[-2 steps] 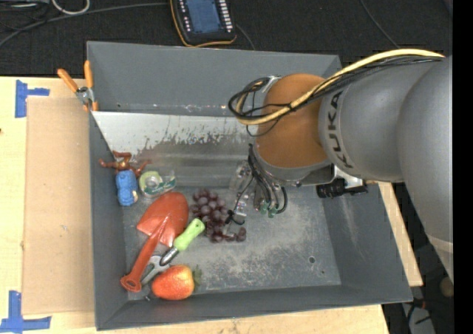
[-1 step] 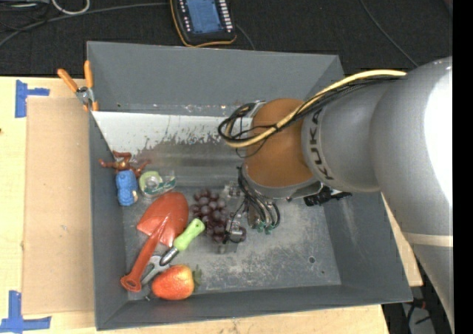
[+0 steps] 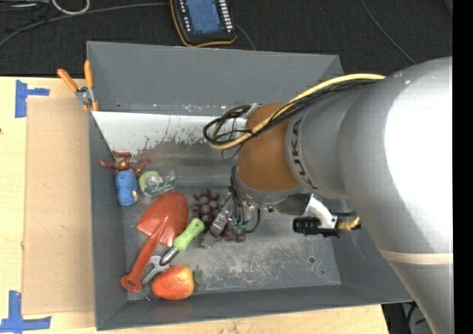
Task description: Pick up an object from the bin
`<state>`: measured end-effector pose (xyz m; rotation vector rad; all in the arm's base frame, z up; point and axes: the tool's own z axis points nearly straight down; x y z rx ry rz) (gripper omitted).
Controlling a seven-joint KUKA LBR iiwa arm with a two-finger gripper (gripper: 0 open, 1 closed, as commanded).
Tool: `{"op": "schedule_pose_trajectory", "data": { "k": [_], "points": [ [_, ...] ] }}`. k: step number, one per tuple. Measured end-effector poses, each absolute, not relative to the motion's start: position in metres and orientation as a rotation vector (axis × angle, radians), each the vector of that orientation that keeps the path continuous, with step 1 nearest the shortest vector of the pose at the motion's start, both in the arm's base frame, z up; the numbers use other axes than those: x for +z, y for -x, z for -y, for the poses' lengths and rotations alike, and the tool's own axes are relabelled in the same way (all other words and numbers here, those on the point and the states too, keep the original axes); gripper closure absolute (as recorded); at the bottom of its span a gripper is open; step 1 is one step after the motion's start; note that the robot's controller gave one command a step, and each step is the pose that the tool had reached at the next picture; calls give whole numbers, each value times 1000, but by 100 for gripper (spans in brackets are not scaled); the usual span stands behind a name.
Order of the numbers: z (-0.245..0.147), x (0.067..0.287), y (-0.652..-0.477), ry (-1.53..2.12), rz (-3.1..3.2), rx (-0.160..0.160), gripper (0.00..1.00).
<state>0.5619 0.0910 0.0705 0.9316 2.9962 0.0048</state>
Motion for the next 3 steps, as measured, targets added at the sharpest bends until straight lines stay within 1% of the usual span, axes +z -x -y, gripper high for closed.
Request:
{"op": "schedule_pose_trajectory", "data": {
  "k": [1, 2, 3],
  "points": [
    [-78, 74, -567, -270, -3144, -1, 100],
    [-78, 74, -567, -271, -3144, -1, 100],
    [-78, 80, -567, -272, -3145, -1, 100]
  ]
}}
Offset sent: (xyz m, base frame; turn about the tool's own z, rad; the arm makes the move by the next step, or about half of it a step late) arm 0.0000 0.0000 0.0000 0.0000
